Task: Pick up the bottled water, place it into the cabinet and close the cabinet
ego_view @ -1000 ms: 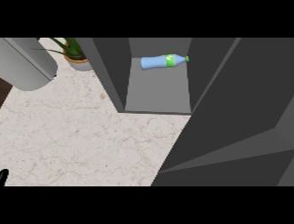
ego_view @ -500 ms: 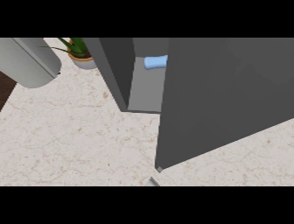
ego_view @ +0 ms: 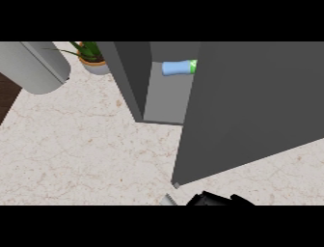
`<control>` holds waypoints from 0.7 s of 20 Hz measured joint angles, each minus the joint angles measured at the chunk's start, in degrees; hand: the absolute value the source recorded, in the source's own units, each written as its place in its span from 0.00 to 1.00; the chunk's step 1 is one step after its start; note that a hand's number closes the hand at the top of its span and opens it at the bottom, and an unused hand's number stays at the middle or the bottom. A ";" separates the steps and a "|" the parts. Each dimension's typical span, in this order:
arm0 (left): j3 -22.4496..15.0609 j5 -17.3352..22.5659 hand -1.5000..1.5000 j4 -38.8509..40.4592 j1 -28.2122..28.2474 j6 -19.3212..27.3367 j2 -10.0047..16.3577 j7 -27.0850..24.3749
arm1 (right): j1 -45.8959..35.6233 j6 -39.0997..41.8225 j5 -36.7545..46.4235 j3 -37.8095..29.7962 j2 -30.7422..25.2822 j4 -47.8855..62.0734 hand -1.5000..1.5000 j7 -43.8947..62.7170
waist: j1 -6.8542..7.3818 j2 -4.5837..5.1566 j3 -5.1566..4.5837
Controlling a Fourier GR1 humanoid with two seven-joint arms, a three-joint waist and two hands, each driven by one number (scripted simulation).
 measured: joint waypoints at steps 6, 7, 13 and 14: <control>4.58 4.10 0.00 0.51 2.41 -4.29 1.04 -0.55 | -15.26 -9.57 -10.35 -4.63 5.88 8.28 1.00 3.32 | 0.23 -0.25 -0.06; 5.68 5.12 0.00 0.61 3.21 -5.24 1.05 -0.79 | -18.16 -11.03 -11.68 -5.50 6.39 10.29 1.00 3.60 | 0.09 -0.34 -0.05; 11.45 9.42 0.00 0.46 7.62 -9.85 0.44 -1.16 | -34.62 -11.97 -19.48 -15.01 7.54 23.37 1.00 6.19 | -1.15 -0.63 -0.02; 11.77 9.46 0.00 0.46 8.25 -10.57 -0.03 -1.20 | -37.12 -11.45 -20.09 -16.38 7.68 26.26 1.00 6.03 | -1.25 -0.65 -0.01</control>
